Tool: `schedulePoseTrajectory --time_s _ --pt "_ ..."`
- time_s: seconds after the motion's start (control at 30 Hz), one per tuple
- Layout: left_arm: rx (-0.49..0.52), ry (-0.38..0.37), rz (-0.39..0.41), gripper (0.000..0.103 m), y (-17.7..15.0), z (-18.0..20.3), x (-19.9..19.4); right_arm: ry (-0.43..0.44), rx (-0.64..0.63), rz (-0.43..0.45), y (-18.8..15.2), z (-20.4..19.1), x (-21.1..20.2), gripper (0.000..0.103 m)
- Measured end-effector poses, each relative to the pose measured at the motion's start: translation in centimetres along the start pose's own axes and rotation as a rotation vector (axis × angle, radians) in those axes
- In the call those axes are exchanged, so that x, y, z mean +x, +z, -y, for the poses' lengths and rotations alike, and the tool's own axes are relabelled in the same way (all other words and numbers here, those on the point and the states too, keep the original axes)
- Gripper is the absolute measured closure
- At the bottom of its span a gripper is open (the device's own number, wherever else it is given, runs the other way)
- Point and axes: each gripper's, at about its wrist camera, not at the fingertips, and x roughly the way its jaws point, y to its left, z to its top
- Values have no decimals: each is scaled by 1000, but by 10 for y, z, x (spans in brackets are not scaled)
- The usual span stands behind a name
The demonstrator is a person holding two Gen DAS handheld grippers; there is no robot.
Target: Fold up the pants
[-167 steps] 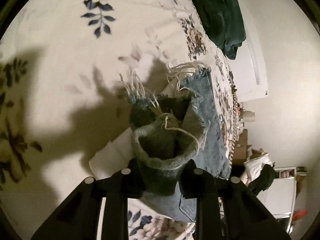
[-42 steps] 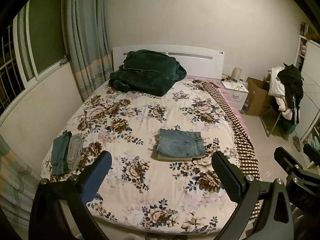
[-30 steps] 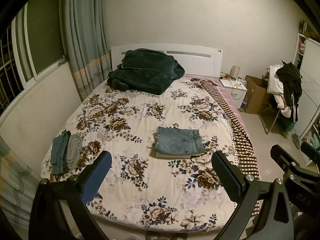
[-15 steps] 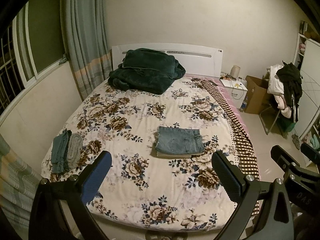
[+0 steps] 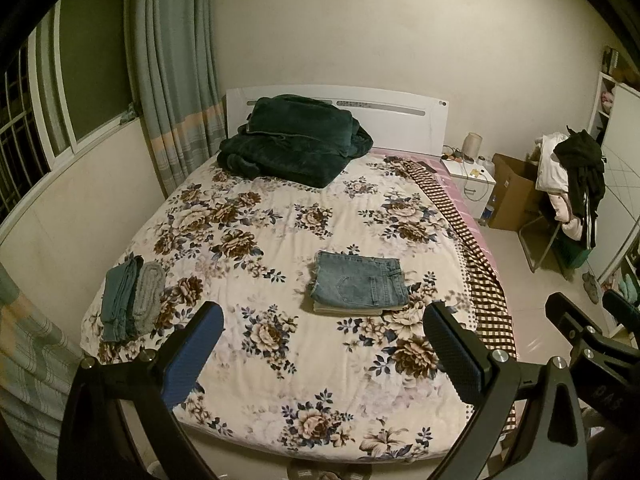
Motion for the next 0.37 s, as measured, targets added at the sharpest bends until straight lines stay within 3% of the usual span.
schedulePoseTrajectory --time_s 0.37 --pt "-6 -7 -2 1 -1 -3 0 1 1 -4 1 1 0 0"
